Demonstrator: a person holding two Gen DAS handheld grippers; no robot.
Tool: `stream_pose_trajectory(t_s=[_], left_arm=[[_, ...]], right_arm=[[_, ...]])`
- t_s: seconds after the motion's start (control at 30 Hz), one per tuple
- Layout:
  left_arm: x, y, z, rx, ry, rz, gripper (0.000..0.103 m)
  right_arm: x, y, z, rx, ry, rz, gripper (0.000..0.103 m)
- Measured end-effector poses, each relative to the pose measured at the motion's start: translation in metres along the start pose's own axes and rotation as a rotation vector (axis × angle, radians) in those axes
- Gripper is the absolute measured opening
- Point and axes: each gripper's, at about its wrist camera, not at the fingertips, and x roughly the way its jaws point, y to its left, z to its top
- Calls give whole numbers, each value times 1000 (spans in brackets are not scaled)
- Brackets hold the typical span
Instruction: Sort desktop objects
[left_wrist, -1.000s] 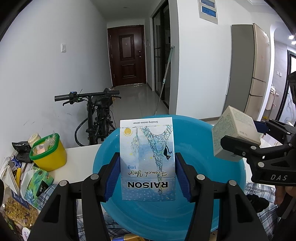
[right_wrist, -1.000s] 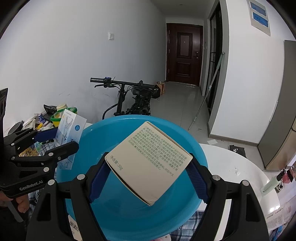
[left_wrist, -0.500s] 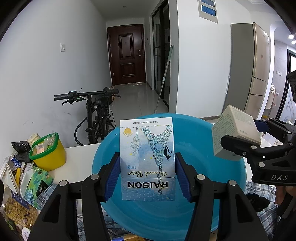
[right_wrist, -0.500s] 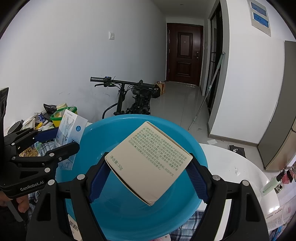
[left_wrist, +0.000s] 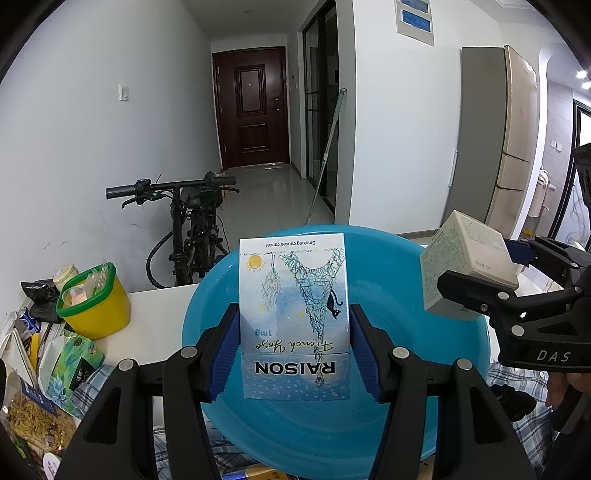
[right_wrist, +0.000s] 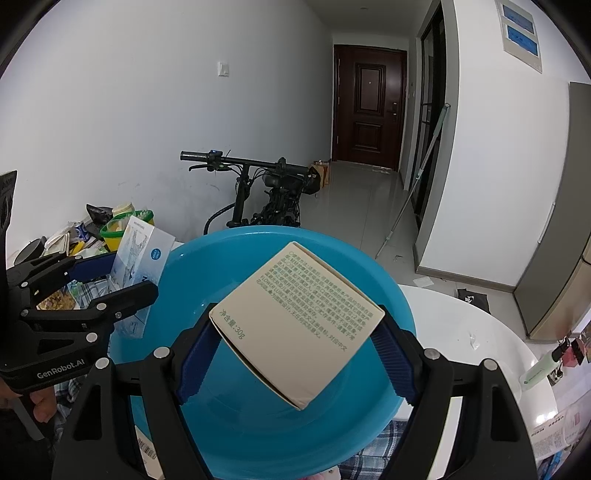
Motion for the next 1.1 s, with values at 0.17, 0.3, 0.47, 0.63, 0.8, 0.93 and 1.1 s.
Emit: stream_pose_trajectory(t_s=[0.17, 0.3, 0.47, 0.63, 0.8, 0.93, 1.1], left_arm=[[2, 1, -1, -6, 5, -3, 59], [2, 2, -2, -10, 5, 3, 59], [4, 2, -2, -2, 16, 39, 97], [1, 0, -1, 7, 1, 53, 100], [2, 2, -1, 7, 6, 66, 100], [2, 3, -2, 3, 4, 63, 100], [1, 3, -1, 6, 0, 60, 100]], right_arm=[[1, 2, 0, -20, 0, -5, 79], [1, 3, 0, -19, 0, -5, 79], [1, 2, 0, -13, -2, -8, 79], [2, 2, 1, -15, 0, -11, 79], [3, 2, 1, -15, 0, -11, 79], [3, 2, 1, -10, 0, -11, 79], [1, 1, 2, -1, -9, -5, 79]])
